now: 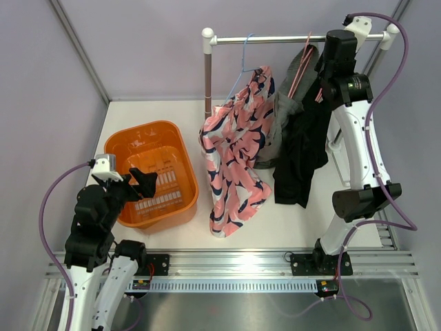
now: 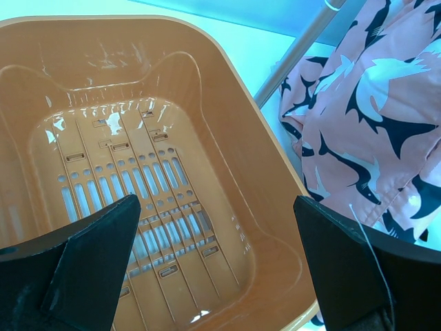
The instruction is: Remove the shorts from the hanger
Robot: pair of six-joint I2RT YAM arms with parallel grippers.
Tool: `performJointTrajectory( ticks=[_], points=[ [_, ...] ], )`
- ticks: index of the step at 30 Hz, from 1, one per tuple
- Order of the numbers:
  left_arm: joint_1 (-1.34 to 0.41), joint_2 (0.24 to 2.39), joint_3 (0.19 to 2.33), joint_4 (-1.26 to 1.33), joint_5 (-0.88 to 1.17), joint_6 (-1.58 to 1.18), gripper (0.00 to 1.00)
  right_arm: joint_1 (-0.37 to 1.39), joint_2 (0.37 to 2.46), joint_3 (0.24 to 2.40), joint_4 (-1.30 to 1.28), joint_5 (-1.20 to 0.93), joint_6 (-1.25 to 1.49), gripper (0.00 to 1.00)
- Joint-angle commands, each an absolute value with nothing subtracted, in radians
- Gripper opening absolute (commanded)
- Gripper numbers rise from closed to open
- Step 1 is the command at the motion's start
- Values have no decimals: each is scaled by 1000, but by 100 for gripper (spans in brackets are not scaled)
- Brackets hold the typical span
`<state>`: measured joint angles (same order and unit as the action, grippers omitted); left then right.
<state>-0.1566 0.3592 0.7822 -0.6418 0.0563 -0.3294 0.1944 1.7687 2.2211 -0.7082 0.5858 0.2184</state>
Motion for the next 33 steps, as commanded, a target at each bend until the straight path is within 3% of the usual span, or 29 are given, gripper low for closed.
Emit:
performJointTrajectory(
  ticks=[1, 12, 19, 33],
  points=[
    [-161, 364, 778, -611, 61, -321, 99, 176, 1787, 2282, -719, 594, 215, 38],
    [-161, 371, 778, -612, 55, -322, 99, 156, 1795, 2261, -713, 580, 215, 30],
    [-161, 368, 778, -612, 55, -321, 99, 153, 1795, 2264, -722, 575, 215, 0],
    [-161, 370, 778, -611, 57, -321, 99, 153, 1688, 2296, -732, 502, 212, 0]
  ],
)
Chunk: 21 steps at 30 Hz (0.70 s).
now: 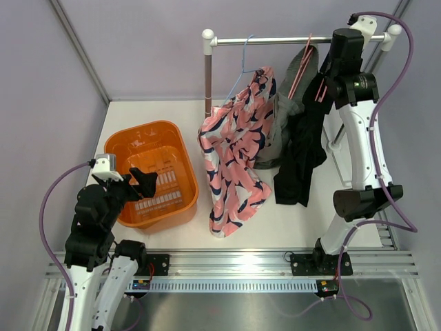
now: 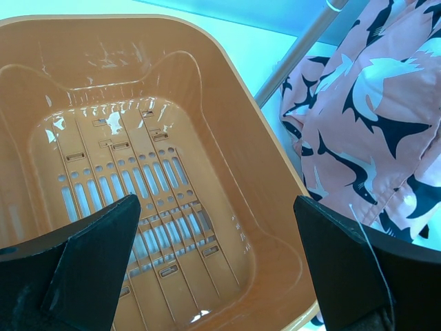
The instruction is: Remove the shorts from the hanger
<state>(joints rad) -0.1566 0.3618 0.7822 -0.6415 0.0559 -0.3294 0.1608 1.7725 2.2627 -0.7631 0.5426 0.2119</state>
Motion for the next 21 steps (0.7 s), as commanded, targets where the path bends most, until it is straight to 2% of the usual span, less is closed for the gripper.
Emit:
performJointTrajectory(
  ticks=[1, 10, 21],
  points=[
    [-161, 371, 778, -609, 55, -322, 99, 153, 1677, 2296, -727, 486, 212, 0],
    [-161, 374, 776, -609, 60, -322, 99, 153, 1602, 2303, -776, 413, 210, 0],
    [-161, 385, 776, -583, 150, -302, 99, 153, 1361, 1996, -765, 302, 244, 0]
  ],
)
